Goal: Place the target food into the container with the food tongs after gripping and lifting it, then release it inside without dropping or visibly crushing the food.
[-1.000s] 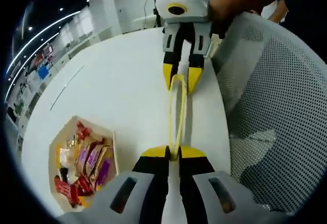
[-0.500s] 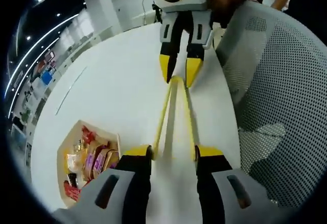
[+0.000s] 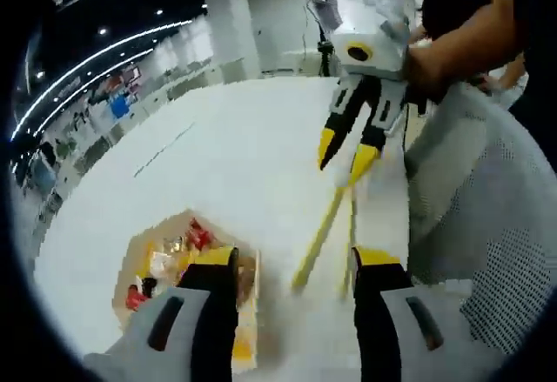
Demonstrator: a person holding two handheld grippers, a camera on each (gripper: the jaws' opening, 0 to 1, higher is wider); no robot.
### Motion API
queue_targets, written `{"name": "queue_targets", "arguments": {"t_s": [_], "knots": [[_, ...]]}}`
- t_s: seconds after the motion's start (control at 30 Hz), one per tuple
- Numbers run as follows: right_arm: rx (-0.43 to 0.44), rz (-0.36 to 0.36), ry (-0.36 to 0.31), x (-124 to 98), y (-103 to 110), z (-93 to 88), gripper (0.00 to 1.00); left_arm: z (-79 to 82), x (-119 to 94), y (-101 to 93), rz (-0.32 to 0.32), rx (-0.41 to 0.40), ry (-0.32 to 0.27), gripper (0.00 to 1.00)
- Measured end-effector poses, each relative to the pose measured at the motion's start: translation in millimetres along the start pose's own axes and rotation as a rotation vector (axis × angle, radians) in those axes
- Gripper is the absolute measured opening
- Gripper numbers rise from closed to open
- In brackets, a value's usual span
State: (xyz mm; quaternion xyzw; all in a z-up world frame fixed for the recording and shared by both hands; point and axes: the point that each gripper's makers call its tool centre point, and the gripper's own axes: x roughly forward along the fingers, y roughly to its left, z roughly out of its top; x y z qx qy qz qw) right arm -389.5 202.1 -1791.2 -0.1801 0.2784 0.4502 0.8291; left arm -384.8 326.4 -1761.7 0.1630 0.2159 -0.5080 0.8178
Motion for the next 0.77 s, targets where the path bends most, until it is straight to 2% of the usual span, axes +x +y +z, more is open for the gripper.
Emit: {"name": "queue_targets", "arguments": {"t_s": [0.07, 0.13, 0.2, 0.3, 0.37, 0.47, 0.53, 0.73, 0.77], "knots": [[0.03, -0.035, -0.042, -14.1, -9.4, 7.3, 0.29, 2.1, -11.6, 9.1, 0.011, -0.086, -0.033, 0.65], [0.032, -0.066, -0.068, -25.4, -17.6, 11.1, 0.37, -2.2, -21.5, 23.2, 0.066, -0.074, -0.033, 0.74], [0.051, -0.124, -0.101, -39.3, -29.7, 13.4, 0.44, -12.5, -34.6, 35.2, 0.116, -0.118, -0.017, 0.84], [0.07, -0.183, -0.152, -59.4, -40.1, 13.0, 0.48, -20.6, -52.8, 44.8, 0.157, -0.205, -0.051, 0.93], [0.096, -0.222, -0.159, -68.7, -47.3, 6.0, 0.53, -29.8, -62.0, 50.0, 0.193, -0.17, -0.033, 0.99], [0.143, -0.228, -0.157, -74.6, -48.4, -8.5, 0.57, -38.4, -74.3, 54.6, 0.228, -0.183, -0.035, 0.98], [0.148, -0.236, -0.145, -76.4, -46.9, -18.4, 0.59, -38.7, -84.0, 58.3, 0.254, -0.172, -0.073, 0.98], [0.175, -0.304, -0.174, -87.7, -51.5, -36.9, 0.88, -59.2, -104.3, 62.3, 0.276, -0.197, -0.061, 1.0], [0.179, -0.31, -0.177, -89.3, -50.5, -42.3, 0.92, -67.7, -108.8, 63.3, 0.287, -0.215, -0.042, 1.0]]}}
